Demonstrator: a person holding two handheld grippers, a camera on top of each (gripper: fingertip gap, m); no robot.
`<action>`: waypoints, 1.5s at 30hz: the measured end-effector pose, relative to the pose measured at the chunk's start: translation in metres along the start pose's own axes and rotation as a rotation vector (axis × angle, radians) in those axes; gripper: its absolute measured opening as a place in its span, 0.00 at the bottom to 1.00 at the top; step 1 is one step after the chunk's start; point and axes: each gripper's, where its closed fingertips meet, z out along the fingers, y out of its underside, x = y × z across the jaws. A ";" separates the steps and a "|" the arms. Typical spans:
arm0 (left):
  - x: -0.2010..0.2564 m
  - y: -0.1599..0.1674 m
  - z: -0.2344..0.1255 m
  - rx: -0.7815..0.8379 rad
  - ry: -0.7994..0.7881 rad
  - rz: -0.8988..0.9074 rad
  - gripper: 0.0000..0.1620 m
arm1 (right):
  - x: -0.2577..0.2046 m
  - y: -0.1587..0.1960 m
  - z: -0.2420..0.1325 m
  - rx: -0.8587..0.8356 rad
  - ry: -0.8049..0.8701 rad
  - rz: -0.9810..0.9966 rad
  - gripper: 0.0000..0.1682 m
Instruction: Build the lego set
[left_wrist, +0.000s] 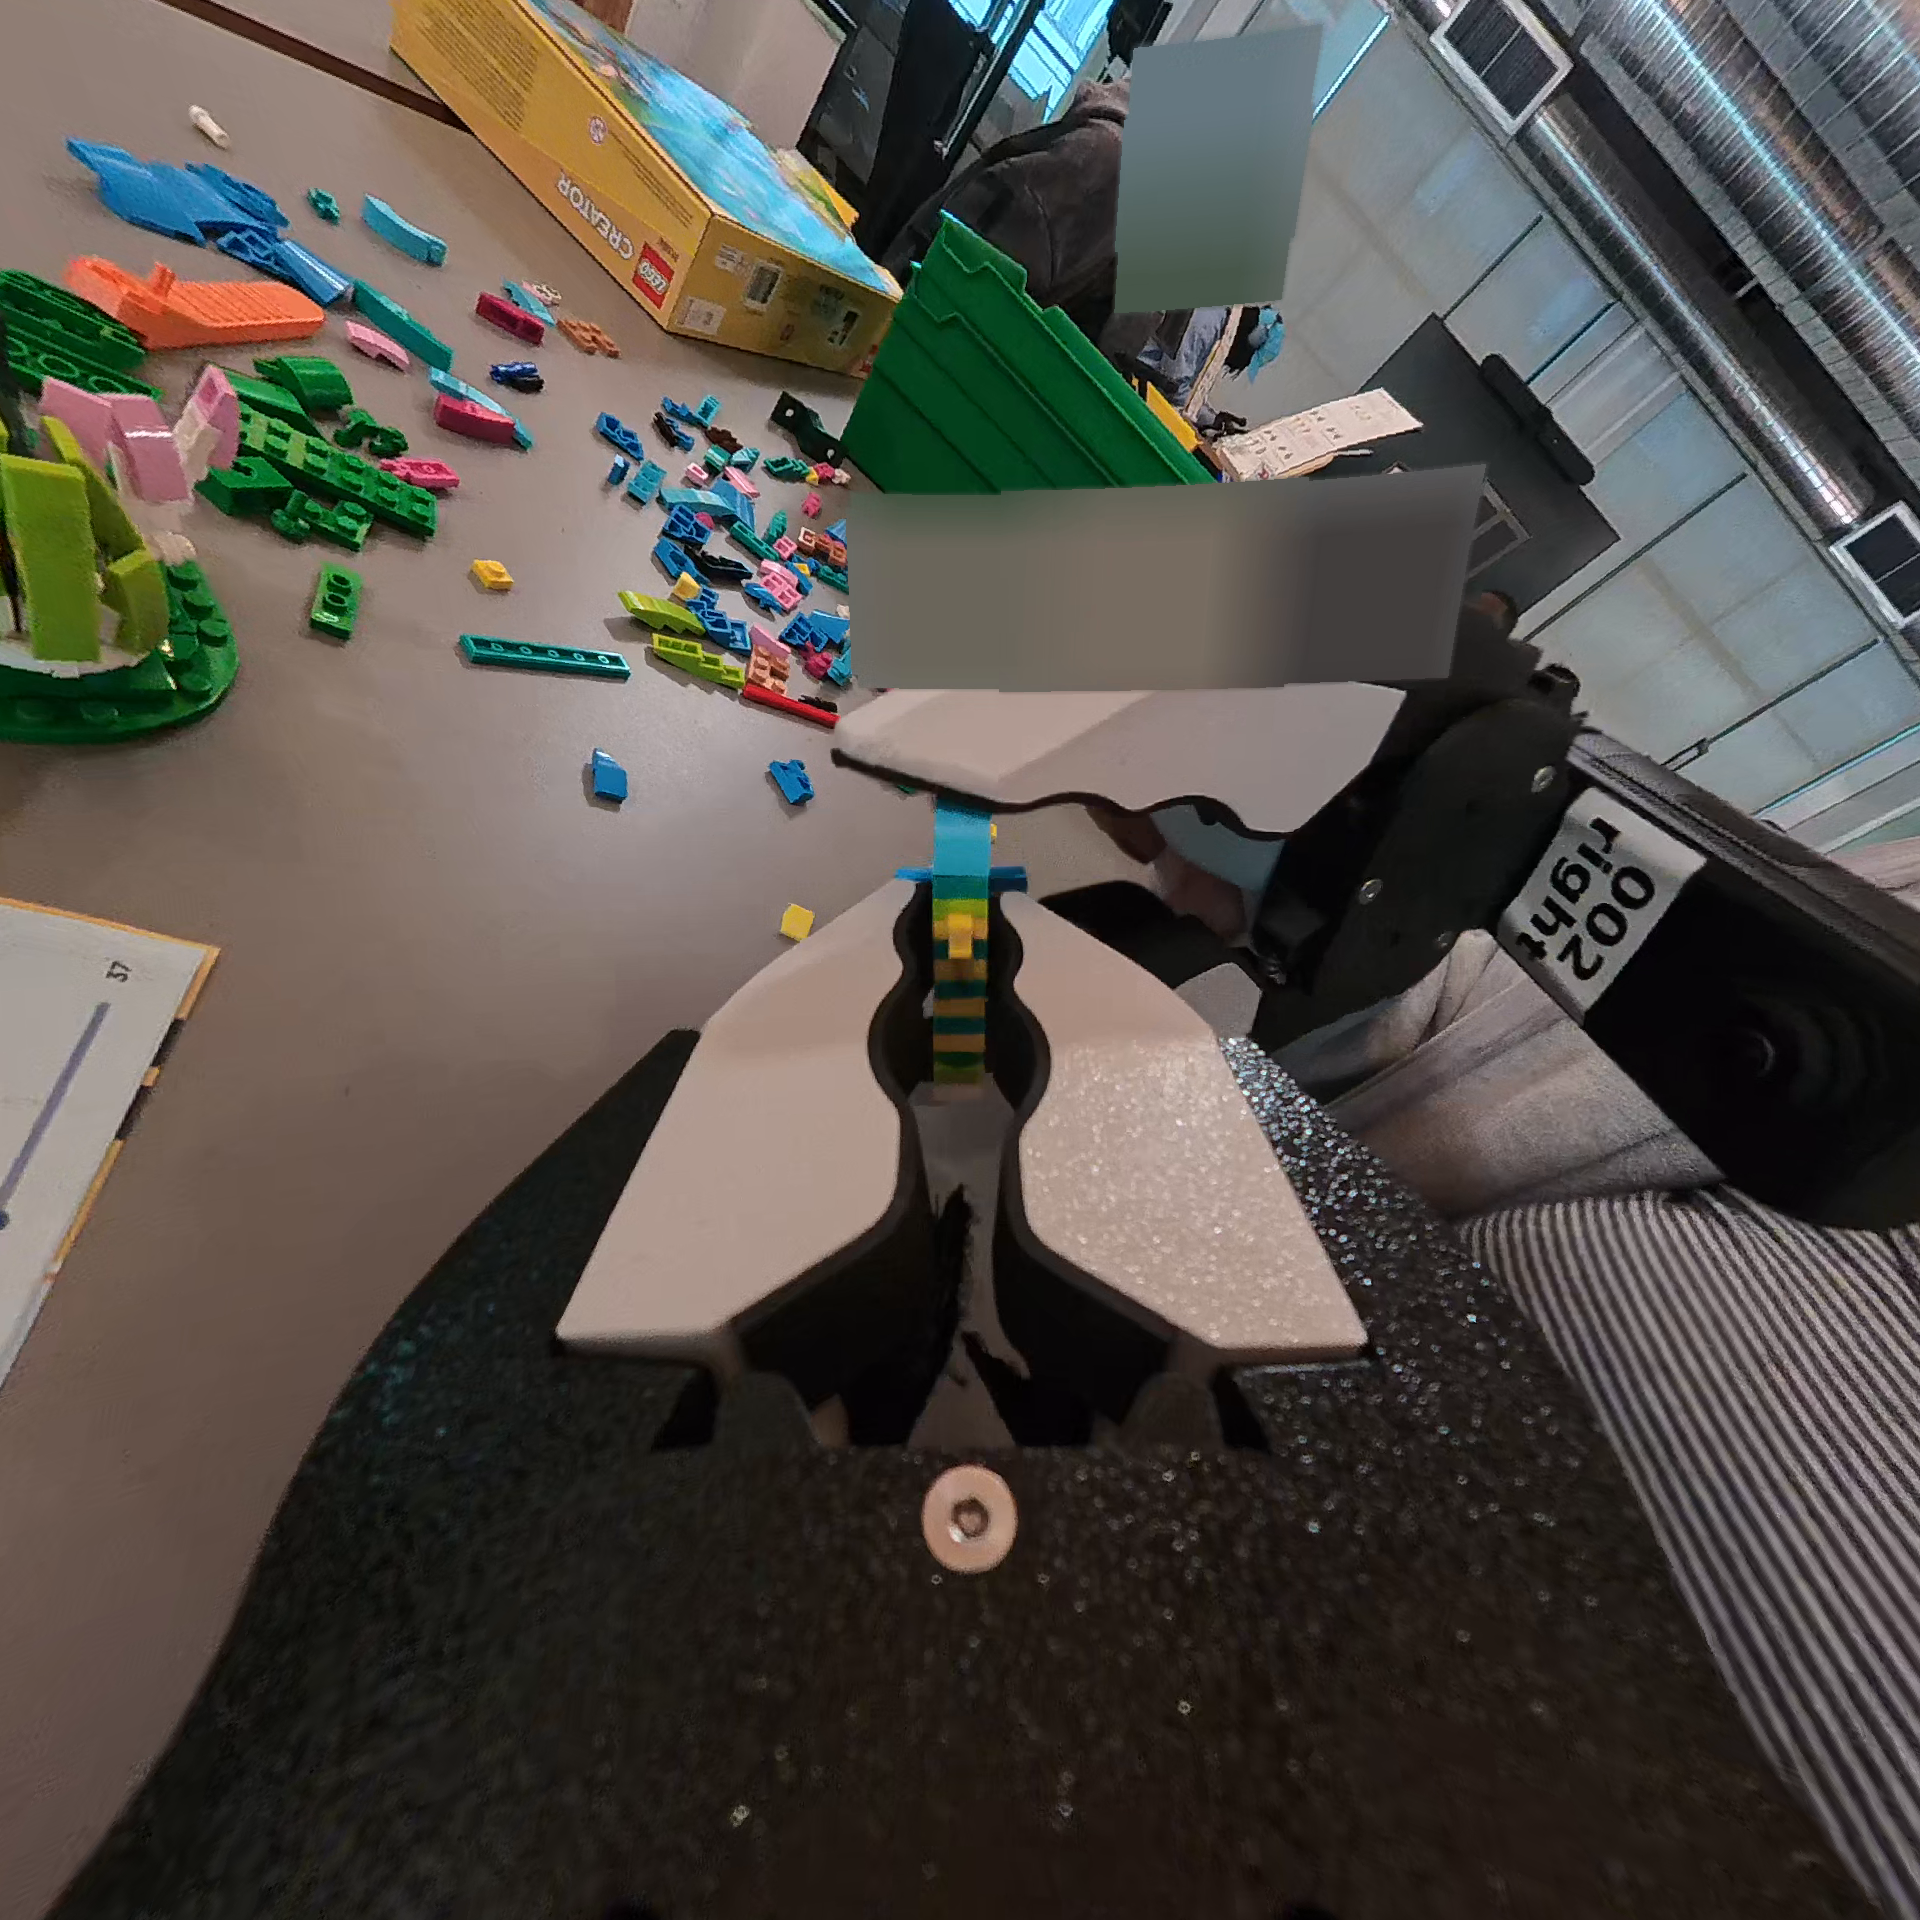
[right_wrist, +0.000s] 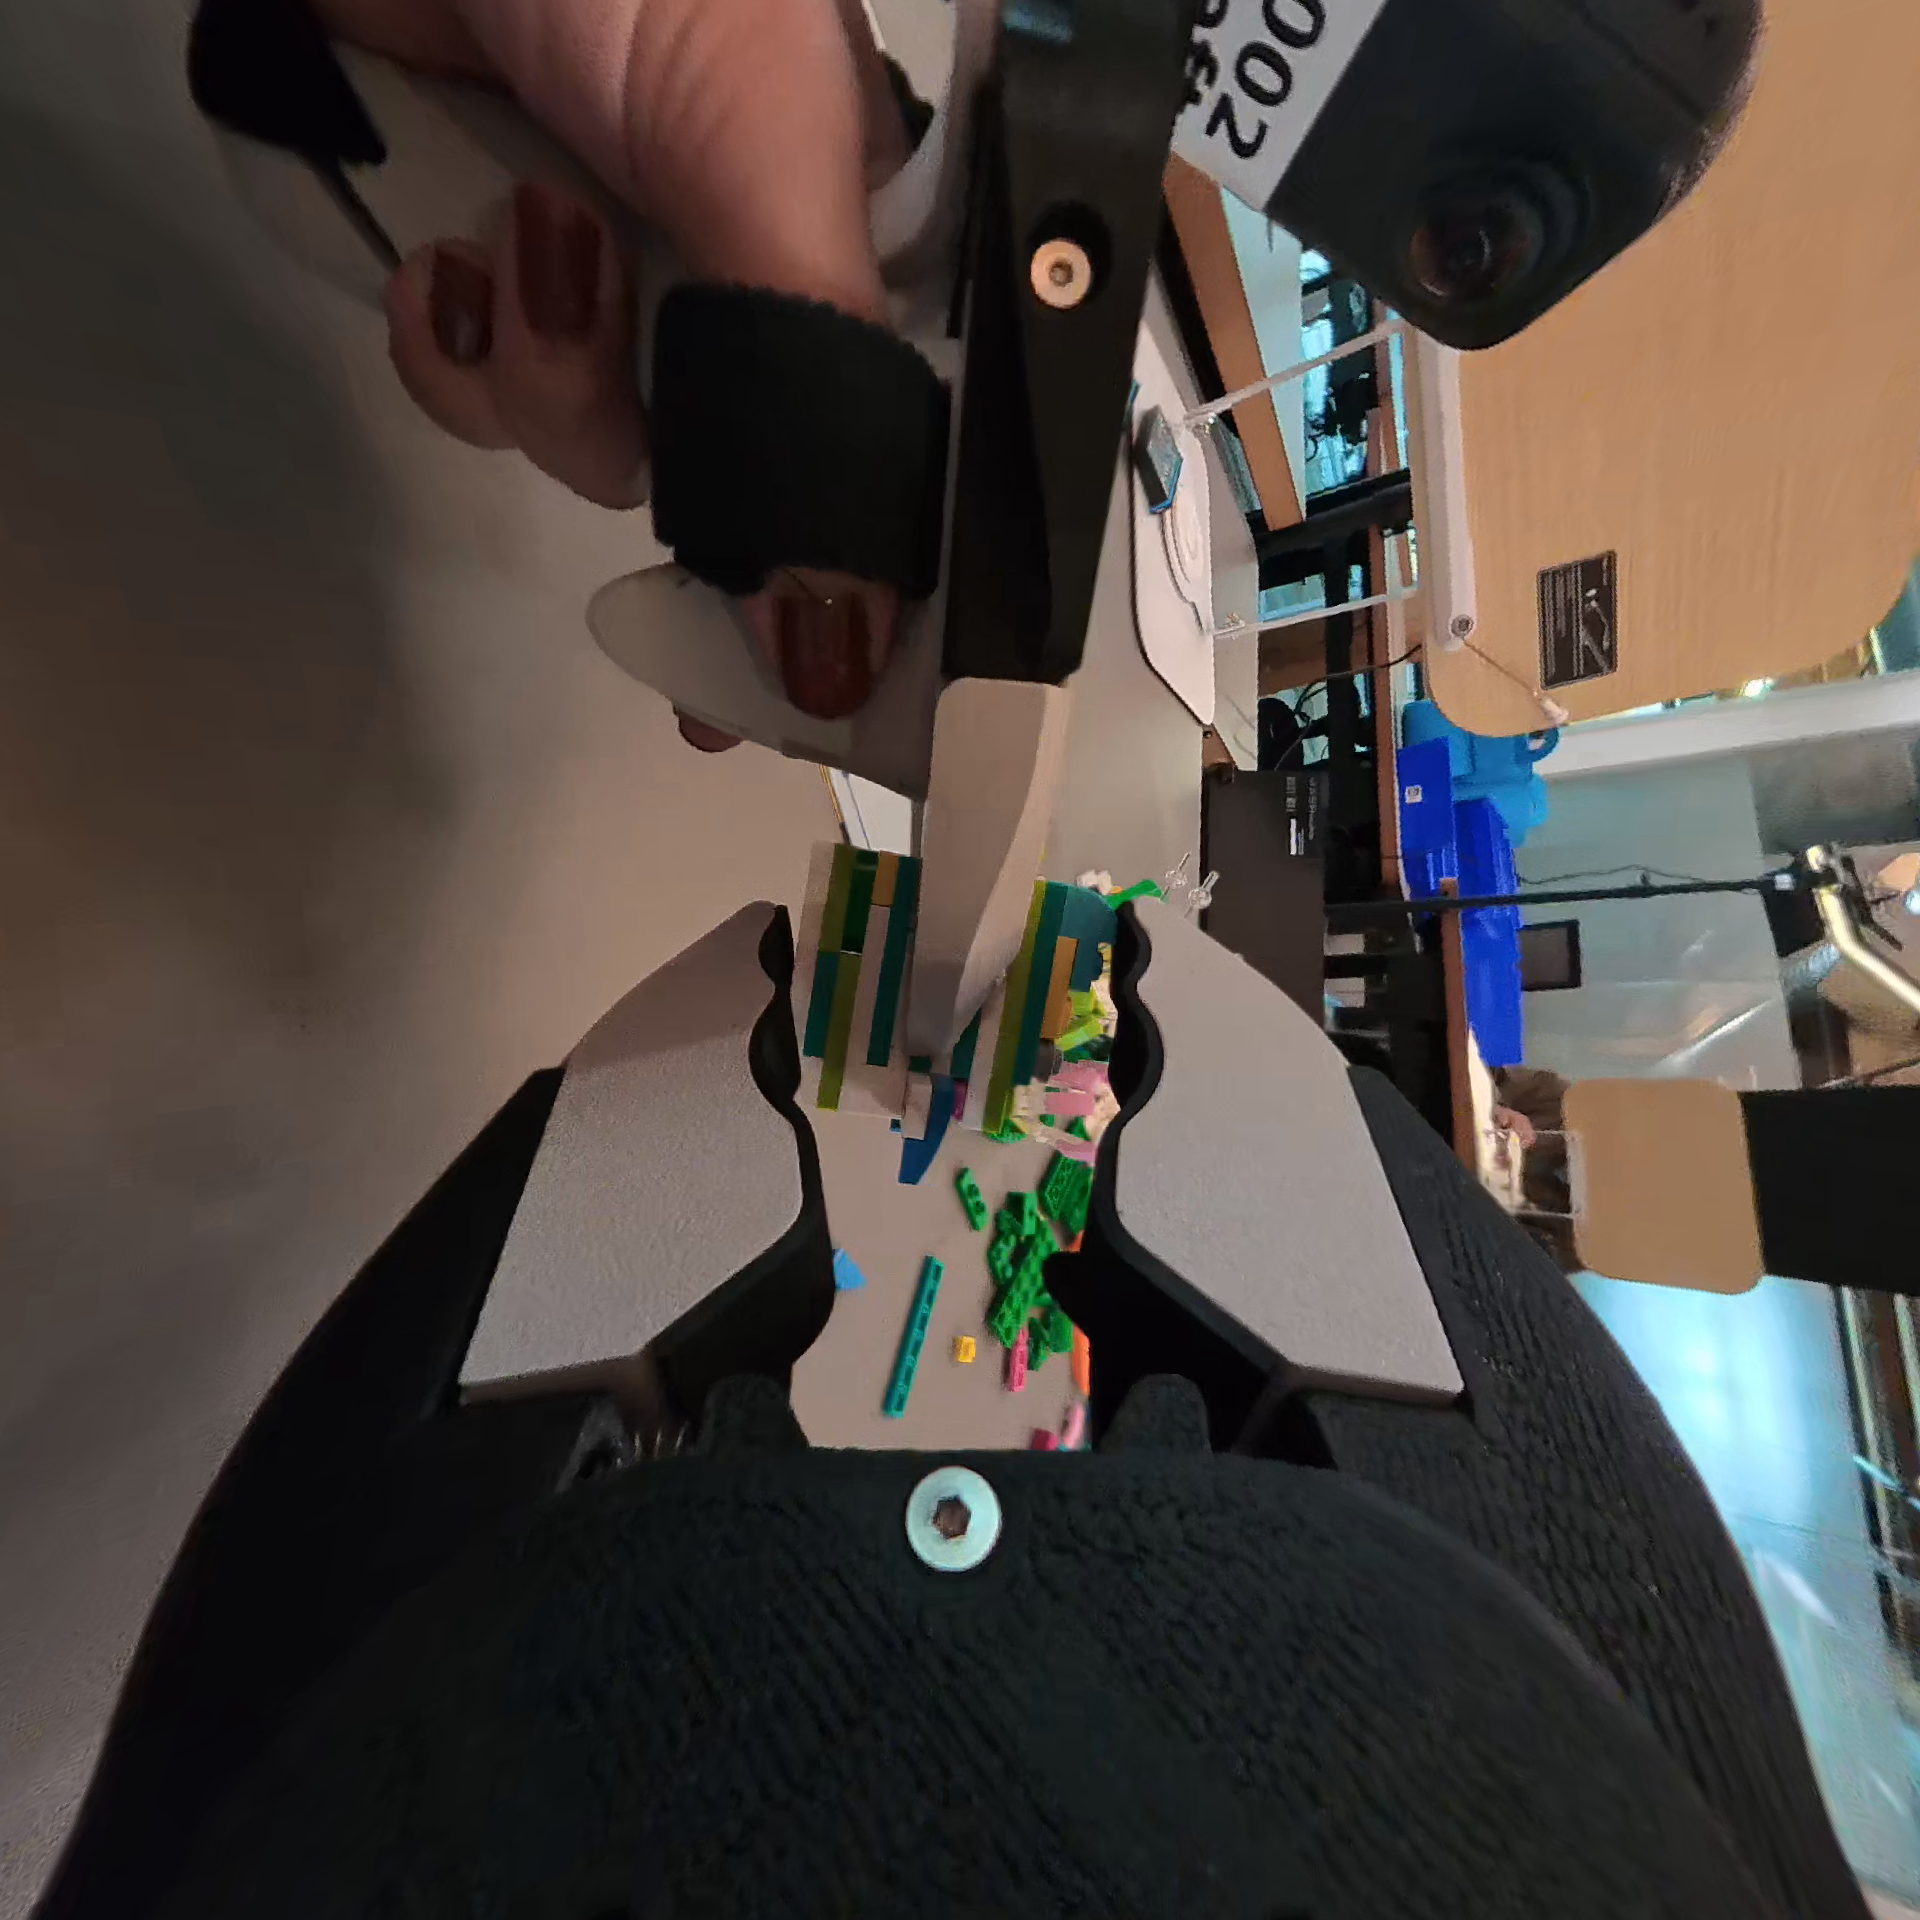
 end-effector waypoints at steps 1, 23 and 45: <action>0.000 0.000 0.000 0.006 0.005 0.006 0.05 | 0.000 -0.001 -0.001 0.010 0.004 0.009 0.34; -0.003 0.005 -0.003 0.048 -0.024 0.606 0.05 | -0.058 0.093 -0.034 -0.187 -0.555 0.546 0.07; 0.002 0.013 -0.002 0.021 0.027 0.655 0.05 | -0.071 0.096 -0.028 -0.162 -0.897 0.299 0.07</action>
